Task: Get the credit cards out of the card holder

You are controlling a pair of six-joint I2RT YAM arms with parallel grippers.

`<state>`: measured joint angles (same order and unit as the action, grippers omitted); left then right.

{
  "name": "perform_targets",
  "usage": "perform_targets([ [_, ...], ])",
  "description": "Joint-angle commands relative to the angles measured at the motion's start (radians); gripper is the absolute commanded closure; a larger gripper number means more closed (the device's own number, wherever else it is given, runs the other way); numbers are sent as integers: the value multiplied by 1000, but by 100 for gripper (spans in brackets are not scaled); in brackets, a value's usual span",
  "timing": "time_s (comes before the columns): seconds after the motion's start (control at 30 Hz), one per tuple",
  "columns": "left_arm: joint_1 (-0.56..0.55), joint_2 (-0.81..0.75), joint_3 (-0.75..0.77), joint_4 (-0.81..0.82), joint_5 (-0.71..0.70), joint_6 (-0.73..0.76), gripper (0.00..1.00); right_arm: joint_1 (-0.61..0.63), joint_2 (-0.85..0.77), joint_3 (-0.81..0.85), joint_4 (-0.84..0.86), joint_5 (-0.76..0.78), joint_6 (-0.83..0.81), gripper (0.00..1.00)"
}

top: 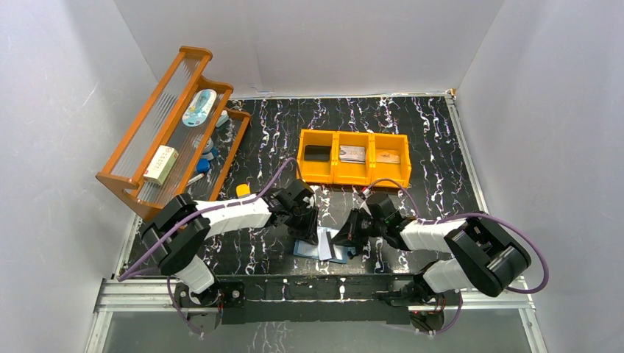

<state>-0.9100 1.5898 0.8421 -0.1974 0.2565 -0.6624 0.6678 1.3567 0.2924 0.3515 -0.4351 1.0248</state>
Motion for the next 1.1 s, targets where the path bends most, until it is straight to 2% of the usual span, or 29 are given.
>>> perform_targets([
  [0.0,-1,14,-53,-27,-22,-9,83,-1,19,11,-60,62,22,86],
  [0.2,-1,7,-113,12,16,-25,84,-1,22,-3,-9,32,46,77],
  [0.3,-1,0,-128,16,12,-34,84,0,18,-25,71,-8,77,73],
  [0.5,-1,9,-145,34,17,-54,84,4,40,-36,182,-64,106,71],
  [0.67,-1,-1,-151,36,7,-64,85,18,74,-19,226,-112,84,74],
  [0.8,-2,-12,-154,33,-2,-73,84,22,82,-8,202,-92,82,84],
  [0.93,-1,-51,-155,13,-31,-84,83,22,26,10,86,-32,50,93],
  [1.07,-1,-128,-145,-15,-80,-85,78,22,-87,84,-139,51,-22,97],
])
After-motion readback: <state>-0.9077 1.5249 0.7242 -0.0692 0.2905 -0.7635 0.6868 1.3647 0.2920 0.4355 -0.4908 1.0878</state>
